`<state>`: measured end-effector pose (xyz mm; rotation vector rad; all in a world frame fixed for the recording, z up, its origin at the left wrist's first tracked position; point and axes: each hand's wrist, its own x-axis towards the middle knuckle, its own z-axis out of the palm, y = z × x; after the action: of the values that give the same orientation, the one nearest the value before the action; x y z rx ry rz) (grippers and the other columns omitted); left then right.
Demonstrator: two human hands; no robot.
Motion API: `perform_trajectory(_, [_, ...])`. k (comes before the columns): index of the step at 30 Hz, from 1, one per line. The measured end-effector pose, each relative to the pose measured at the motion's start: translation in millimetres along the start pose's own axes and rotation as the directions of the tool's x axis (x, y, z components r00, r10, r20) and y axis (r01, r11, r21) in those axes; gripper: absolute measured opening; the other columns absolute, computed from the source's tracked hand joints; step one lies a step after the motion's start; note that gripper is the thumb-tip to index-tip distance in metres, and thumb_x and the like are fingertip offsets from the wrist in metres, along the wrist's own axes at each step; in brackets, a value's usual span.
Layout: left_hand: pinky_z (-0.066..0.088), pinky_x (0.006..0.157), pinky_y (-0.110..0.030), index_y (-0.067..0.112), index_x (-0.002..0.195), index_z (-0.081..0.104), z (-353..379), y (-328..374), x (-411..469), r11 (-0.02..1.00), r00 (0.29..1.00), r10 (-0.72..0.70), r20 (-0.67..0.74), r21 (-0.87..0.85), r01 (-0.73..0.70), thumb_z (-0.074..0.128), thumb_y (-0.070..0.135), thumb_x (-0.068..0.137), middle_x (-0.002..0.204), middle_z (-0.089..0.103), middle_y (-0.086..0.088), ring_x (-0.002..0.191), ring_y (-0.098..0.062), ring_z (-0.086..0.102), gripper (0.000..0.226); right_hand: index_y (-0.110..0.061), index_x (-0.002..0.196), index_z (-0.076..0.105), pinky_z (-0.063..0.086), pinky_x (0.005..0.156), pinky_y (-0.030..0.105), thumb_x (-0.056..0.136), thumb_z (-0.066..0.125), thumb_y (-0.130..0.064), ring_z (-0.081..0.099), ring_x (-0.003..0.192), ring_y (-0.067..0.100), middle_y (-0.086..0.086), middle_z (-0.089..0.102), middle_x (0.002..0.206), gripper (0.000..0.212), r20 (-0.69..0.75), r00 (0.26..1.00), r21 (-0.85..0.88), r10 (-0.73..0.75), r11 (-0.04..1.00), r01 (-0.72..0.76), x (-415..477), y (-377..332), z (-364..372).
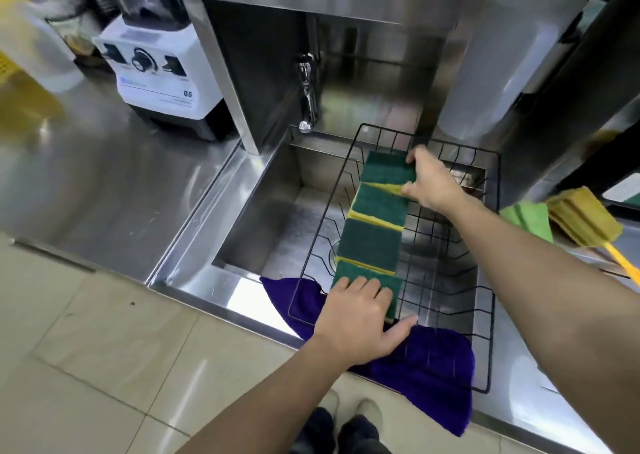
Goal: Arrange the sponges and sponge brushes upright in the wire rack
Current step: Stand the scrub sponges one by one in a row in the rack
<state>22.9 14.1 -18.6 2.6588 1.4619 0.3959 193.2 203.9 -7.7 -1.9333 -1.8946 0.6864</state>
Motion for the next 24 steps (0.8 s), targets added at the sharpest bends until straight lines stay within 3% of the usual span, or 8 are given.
perform_trajectory(3, [0.044, 0.065, -0.034, 0.010, 0.072, 0.060, 0.3, 0.1, -0.4, 1.000, 1.000, -0.001, 0.009, 0.003, 0.001, 0.044, 0.055, 0.087, 0.069, 0.061, -0.006, 0.067, -0.023, 0.054, 0.050, -0.018, 0.096, 0.041, 0.031, 0.064, 0.028, 0.078, 0.064, -0.006, 0.046, 0.075, 0.023, 0.007, 0.047, 0.091, 0.032, 0.040, 0.999, 0.027, 0.014, 1.000, -0.015, 2.7, 6.0, 8.0])
perform_trajectory(7, [0.044, 0.063, -0.034, 0.010, 0.072, 0.060, 1.8, -0.3, 1.0, 1.000, 1.000, -0.004, 0.012, -0.004, 0.004, 0.046, 0.054, 0.087, 0.069, 0.061, -0.005, 0.067, -0.023, 0.054, 0.048, -0.006, 0.104, 0.050, 0.035, 0.076, 0.032, 0.082, 0.060, -0.003, 0.048, 0.092, 0.028, 0.016, 0.054, 0.107, 0.025, 0.087, 0.995, -0.065, -0.053, 0.996, 0.058, 8.0, 11.1, 10.2])
perform_trajectory(9, [0.043, 0.062, -0.034, 0.010, 0.072, 0.060, 0.6, -1.2, 0.8, 1.000, 1.000, -0.014, 0.019, -0.010, 0.014, 0.045, 0.053, 0.087, 0.068, 0.060, -0.005, 0.066, -0.022, 0.054, 0.048, -0.002, 0.110, 0.054, 0.038, 0.091, 0.036, 0.082, 0.061, -0.001, 0.049, 0.109, 0.034, 0.021, 0.054, 0.120, 0.029, 0.141, 0.987, -0.147, -0.074, 0.985, 0.095, 9.4, 14.2, 11.4])
perform_trajectory(12, [0.042, 0.061, -0.033, 0.010, 0.071, 0.060, 1.3, 1.2, 2.4, 1.000, 1.000, -0.008, 0.027, -0.023, 0.009, 0.043, 0.054, 0.088, 0.067, 0.060, -0.005, 0.065, -0.022, 0.053, 0.050, -0.011, 0.119, 0.057, 0.037, 0.104, 0.040, 0.085, 0.058, -0.005, 0.040, 0.124, 0.038, 0.021, 0.044, 0.134, 0.034, 0.143, 0.990, -0.217, -0.008, 0.975, 0.039, 6.5, 22.2, 14.0])
perform_trajectory(16, [0.042, 0.059, -0.033, 0.010, 0.070, 0.060, 1.2, 0.9, 0.2, 1.000, 1.000, -0.012, 0.026, -0.028, 0.012, 0.040, 0.053, 0.089, 0.066, 0.059, -0.005, 0.064, -0.021, 0.053, 0.051, -0.024, 0.124, 0.057, 0.032, 0.105, 0.042, 0.083, 0.048, -0.005, 0.036, 0.126, 0.037, 0.020, 0.042, 0.136, 0.046, 0.162, 0.987, -0.330, 0.007, 0.943, 0.048, 3.5, 13.8, 10.5])
perform_trajectory(21, [0.044, 0.058, -0.033, 0.011, 0.068, 0.061, -0.9, 0.8, 0.3, 1.000, 0.998, -0.004, 0.058, -0.022, 0.005, 0.044, 0.050, 0.088, 0.064, 0.060, -0.004, 0.062, -0.022, 0.054, 0.047, -0.023, 0.139, 0.038, 0.034, 0.108, 0.043, 0.086, 0.046, -0.010, 0.035, 0.131, 0.036, 0.016, 0.035, 0.144, 0.056, 0.304, 0.950, -0.397, 0.068, 0.916, 0.062, -8.4, 12.4, 1.4])
perform_trajectory(24, [0.044, 0.059, -0.034, 0.010, 0.071, 0.061, -2.2, 0.9, 0.7, 1.000, 0.997, 0.009, 0.072, -0.029, -0.007, 0.042, 0.049, 0.088, 0.066, 0.061, -0.005, 0.063, -0.022, 0.055, 0.047, -0.016, 0.138, 0.040, 0.037, 0.105, 0.043, 0.087, 0.048, -0.011, 0.041, 0.127, 0.036, 0.017, 0.042, 0.139, 0.052, 0.160, 0.987, -0.307, 0.019, 0.951, 0.031, -26.7, 12.0, -6.3])
